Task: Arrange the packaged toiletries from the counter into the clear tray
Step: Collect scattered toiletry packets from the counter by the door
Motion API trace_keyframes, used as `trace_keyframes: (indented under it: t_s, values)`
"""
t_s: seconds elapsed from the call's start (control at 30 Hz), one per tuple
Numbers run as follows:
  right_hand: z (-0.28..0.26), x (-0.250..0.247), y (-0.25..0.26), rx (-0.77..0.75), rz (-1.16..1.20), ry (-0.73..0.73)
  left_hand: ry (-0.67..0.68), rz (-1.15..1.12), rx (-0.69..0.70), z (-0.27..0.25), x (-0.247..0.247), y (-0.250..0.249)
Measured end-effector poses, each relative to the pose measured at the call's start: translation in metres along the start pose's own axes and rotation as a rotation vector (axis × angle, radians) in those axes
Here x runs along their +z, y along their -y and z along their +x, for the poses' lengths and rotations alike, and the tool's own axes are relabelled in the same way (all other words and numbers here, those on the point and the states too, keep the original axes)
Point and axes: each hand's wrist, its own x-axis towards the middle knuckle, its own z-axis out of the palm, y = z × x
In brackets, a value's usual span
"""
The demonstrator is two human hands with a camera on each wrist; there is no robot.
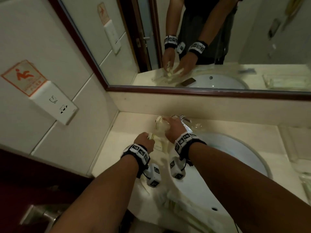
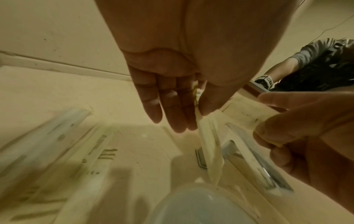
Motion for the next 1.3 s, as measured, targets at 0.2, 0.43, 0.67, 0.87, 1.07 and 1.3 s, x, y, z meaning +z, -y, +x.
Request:
trace_keyframes:
  t_s: [0.2,0.43,0.67,0.87,1.07,1.3]
  values:
    - [-0.026,-0.018,-0.013,-0.064,0.129,0.062,-0.055,-0.054,-0.001,-0.038,0.019,-0.016]
    - [-0.057,-0.039,-0.022,-0.062,0.219,0.016,-0.084,-0.025,0.017,-0.072,0.032,-0.025]
    - [-0.088,-0.063,-0.022,-0.056,0.199,-0.087,-0.120,-0.009,0.094,-0.091,0.032,-0.042]
    - [-0.133,-0.072,-0.038,0.007,0.207,-0.299,-0.060,-0.065,0.120,-0.093,0.061,-0.038]
    - [-0.181,-0.073,-0.080,0.119,0.189,-0.319,0.060,-0.121,0.109,-0.123,0.110,-0.049]
    - [-0.208,-0.103,-0.129,0.139,0.254,-0.397,0.065,-0.077,0.208,-0.157,0.143,-0.092]
